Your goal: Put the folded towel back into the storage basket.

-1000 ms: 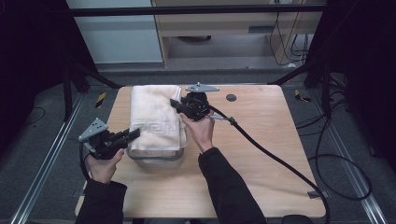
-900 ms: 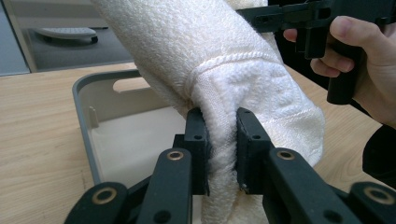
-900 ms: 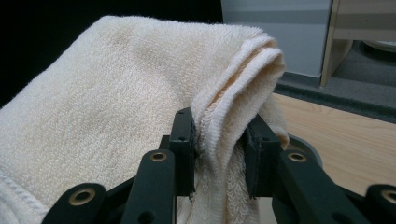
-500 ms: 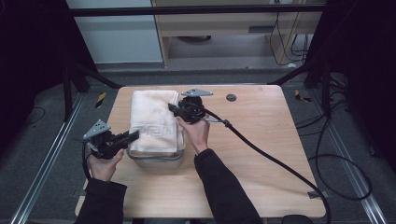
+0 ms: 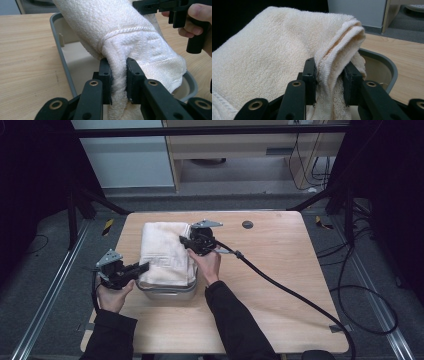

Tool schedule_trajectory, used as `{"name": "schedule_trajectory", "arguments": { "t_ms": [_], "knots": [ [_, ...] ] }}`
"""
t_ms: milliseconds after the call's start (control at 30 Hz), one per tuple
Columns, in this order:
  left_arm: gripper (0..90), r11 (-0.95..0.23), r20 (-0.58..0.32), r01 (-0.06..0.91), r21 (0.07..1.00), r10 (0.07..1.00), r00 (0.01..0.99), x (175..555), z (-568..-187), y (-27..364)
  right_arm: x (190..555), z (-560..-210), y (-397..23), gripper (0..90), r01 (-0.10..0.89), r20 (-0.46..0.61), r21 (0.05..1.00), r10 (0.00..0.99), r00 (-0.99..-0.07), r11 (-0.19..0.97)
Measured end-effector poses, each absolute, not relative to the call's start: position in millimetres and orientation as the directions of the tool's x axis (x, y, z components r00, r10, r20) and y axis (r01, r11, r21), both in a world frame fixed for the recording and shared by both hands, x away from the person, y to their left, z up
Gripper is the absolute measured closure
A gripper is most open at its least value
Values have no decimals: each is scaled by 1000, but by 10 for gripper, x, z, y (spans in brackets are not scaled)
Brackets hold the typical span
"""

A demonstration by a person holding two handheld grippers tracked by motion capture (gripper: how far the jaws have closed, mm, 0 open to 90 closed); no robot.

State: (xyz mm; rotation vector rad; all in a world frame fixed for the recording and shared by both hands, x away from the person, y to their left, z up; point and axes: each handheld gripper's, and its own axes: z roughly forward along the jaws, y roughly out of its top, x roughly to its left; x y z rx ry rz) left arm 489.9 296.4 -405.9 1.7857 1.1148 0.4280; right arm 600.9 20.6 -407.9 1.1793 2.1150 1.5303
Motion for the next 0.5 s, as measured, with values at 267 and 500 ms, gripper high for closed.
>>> {"name": "schedule_trajectory", "arguments": {
  "t_ms": [267, 500],
  "knots": [
    [766, -168, -158, 532, 830, 844, 512, 4992, -4185, 2927, 6026, -4238, 238, 684, 467, 205, 873, 761, -616, 144],
    [766, -188, -146, 549, 814, 849, 508, 5043, -4261, 2872, 6011, -4323, 198, 683, 479, 199, 865, 774, -601, 150]
  ]
}}
